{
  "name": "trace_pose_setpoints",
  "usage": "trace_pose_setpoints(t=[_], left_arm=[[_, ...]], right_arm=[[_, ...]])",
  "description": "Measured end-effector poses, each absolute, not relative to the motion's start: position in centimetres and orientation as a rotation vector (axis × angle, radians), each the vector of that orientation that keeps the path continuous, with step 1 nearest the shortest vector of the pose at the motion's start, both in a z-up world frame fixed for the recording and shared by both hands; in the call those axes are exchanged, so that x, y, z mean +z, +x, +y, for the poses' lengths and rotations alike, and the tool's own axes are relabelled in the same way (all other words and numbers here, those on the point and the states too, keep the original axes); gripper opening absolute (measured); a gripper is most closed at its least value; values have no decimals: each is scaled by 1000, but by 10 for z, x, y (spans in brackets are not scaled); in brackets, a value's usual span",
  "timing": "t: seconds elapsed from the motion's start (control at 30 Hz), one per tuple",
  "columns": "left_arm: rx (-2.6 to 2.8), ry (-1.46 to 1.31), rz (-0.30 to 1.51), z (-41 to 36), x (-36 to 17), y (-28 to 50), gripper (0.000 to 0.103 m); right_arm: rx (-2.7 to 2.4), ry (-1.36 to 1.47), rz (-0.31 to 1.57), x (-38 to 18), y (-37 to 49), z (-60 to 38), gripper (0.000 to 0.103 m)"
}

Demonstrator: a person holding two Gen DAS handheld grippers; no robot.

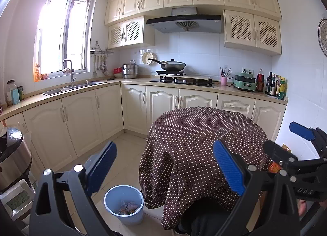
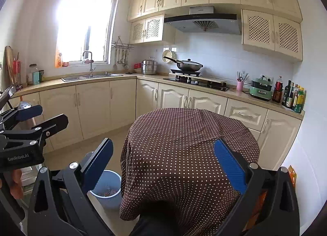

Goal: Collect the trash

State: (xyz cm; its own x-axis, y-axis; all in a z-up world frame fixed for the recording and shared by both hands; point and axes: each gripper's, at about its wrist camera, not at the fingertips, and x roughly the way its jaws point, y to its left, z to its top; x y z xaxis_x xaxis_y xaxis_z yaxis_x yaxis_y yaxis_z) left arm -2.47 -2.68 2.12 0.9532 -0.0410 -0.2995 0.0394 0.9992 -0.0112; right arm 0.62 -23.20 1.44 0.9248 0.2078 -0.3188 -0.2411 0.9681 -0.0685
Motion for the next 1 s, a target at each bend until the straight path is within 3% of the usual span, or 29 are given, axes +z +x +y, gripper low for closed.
trace_pose_setpoints(t=[1.0], left_arm=[[64,22,495,-24,-26,67,93]], right_arm=[[267,-48,488,-26,120,-248,96]])
